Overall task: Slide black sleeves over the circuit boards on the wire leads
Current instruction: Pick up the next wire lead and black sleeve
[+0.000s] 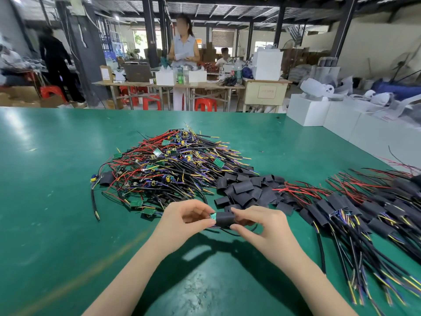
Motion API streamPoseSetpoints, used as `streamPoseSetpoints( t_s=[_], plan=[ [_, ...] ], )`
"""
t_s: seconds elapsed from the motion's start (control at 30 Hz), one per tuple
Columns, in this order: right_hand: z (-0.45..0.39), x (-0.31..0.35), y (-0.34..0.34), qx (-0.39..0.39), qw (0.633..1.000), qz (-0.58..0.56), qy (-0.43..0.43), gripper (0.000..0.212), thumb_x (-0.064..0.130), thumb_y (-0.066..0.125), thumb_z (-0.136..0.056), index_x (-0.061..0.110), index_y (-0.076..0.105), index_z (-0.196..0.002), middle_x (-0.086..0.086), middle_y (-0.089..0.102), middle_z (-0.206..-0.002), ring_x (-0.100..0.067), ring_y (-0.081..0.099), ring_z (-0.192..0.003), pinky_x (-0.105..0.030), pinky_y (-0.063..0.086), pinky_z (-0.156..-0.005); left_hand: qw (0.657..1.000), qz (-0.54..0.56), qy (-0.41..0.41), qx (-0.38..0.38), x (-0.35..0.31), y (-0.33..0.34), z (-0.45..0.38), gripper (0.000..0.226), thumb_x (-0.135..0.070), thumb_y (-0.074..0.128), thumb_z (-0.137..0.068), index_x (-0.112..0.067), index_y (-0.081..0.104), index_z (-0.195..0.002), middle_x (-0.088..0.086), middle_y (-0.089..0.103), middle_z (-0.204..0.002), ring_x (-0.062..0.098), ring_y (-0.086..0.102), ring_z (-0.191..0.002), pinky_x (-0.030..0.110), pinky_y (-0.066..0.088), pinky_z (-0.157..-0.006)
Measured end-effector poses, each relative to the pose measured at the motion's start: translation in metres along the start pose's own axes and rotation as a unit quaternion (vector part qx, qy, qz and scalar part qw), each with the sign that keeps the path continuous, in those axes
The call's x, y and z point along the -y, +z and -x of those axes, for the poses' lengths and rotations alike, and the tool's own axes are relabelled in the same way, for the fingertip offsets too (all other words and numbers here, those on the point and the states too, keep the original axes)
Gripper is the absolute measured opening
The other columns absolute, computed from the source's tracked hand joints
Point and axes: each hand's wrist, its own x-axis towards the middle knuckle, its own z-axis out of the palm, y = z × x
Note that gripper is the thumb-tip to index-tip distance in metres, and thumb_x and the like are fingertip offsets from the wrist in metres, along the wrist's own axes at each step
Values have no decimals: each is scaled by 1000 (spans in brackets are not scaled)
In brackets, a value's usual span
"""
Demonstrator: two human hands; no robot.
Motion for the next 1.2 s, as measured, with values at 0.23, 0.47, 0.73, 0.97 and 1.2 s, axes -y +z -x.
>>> streamPoseSetpoints(
  t_s=[0.23,0.47,0.73,0.97,1.2],
  plan=[
    [1,-2,4,-13,1000,-26,-8,28,15,81,-73,18,75,-101,13,68,-78,2,61,-69,-14,48,-68,1000,0,-13,1,-1,-1,1,15,-12,84,-72,-21,77,-83,3,75,-79,10,69,-71,21,56,-70],
    [1,-4,4,-9,999,-33,11,33,15,84,-70,22,75,-102,18,67,-77,6,60,-69,-6,43,-69,1000,5,-12,29,-1,-1,2,23,-11,82,-76,-30,76,-88,3,75,-84,12,71,-76,19,54,-72],
    [1,-3,3,12,1000,-20,6,30,21,82,-72,23,74,-102,15,67,-79,2,61,-72,-16,48,-71,999,-2,-12,31,-2,-1,2,20,-8,80,-77,-23,76,-90,3,75,-85,15,72,-79,18,54,-73],
    [2,-2,3,35,999,-21,2,29,24,80,-75,19,75,-103,11,66,-81,0,60,-71,-17,49,-70,999,-1,-14,35,0,-1,2,17,-11,82,-75,-22,77,-87,3,75,-82,13,71,-76,19,53,-73],
    [2,0,2,31,999,-32,26,28,30,82,-73,26,75,-100,15,66,-82,-1,61,-73,-22,51,-70,999,-8,-1,50,0,1,4,16,-10,80,-77,-22,76,-87,3,75,-85,15,71,-79,20,54,-75]
  ],
)
